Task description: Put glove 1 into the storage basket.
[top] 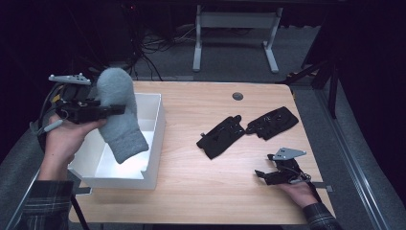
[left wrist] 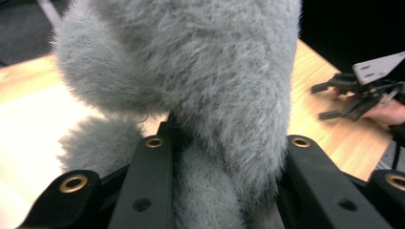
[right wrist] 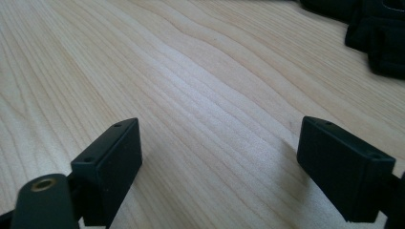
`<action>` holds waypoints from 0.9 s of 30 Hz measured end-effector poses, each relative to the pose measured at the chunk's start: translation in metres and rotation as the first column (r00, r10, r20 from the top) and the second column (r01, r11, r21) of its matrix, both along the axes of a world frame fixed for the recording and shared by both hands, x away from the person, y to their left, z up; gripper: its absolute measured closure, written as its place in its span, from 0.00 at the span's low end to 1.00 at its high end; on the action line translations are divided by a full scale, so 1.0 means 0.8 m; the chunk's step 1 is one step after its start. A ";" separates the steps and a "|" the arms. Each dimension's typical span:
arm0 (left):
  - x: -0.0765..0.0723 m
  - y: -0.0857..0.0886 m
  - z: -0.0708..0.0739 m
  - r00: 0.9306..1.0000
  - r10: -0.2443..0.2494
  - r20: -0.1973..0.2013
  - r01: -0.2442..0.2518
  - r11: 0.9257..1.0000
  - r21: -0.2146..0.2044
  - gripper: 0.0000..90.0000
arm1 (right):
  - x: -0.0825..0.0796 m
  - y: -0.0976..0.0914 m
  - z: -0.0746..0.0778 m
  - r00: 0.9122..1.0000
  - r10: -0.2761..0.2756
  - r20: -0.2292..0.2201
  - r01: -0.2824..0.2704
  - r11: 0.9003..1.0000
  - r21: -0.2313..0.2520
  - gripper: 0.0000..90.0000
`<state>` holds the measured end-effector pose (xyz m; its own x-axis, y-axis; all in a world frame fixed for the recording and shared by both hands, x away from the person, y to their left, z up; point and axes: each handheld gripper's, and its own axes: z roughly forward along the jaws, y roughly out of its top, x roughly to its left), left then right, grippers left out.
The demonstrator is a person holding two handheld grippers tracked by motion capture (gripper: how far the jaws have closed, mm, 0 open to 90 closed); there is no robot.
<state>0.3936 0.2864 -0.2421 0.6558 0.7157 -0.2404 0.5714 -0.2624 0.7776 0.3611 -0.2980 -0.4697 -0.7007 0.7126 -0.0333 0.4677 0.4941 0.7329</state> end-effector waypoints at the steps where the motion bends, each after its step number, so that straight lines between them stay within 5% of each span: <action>1: 0.001 0.003 -0.006 1.000 0.005 -0.007 -0.005 1.000 0.000 0.77 | 0.000 0.000 0.000 1.000 0.000 0.000 0.000 1.000 0.000 0.18; 14: 0.027 0.007 -0.089 0.994 0.012 -0.108 -0.005 0.998 0.064 0.76 | 0.000 0.000 0.000 1.000 -0.004 0.000 0.004 1.000 0.000 0.18; 18: 0.043 -0.007 -0.129 0.985 -0.013 -0.169 0.028 0.996 0.084 0.76 | 0.000 0.000 0.000 1.000 -0.004 0.000 0.004 1.000 0.000 0.18; 22: 0.054 -0.013 -0.152 0.981 -0.022 -0.195 0.038 0.996 0.076 0.75 | 0.000 0.000 0.000 1.000 -0.003 0.000 0.003 1.000 0.000 0.18; 27: 0.073 -0.022 -0.181 0.970 -0.013 -0.242 0.045 0.991 0.125 0.73 | 0.000 0.000 0.000 1.000 -0.003 0.000 0.003 1.000 0.000 0.18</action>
<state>0.4520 0.2691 -0.3872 0.6107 0.7327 -0.3004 0.7281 -0.3704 0.5767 0.3613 -0.2978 -0.4697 -0.6984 0.7149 -0.0335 0.4690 0.4925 0.7331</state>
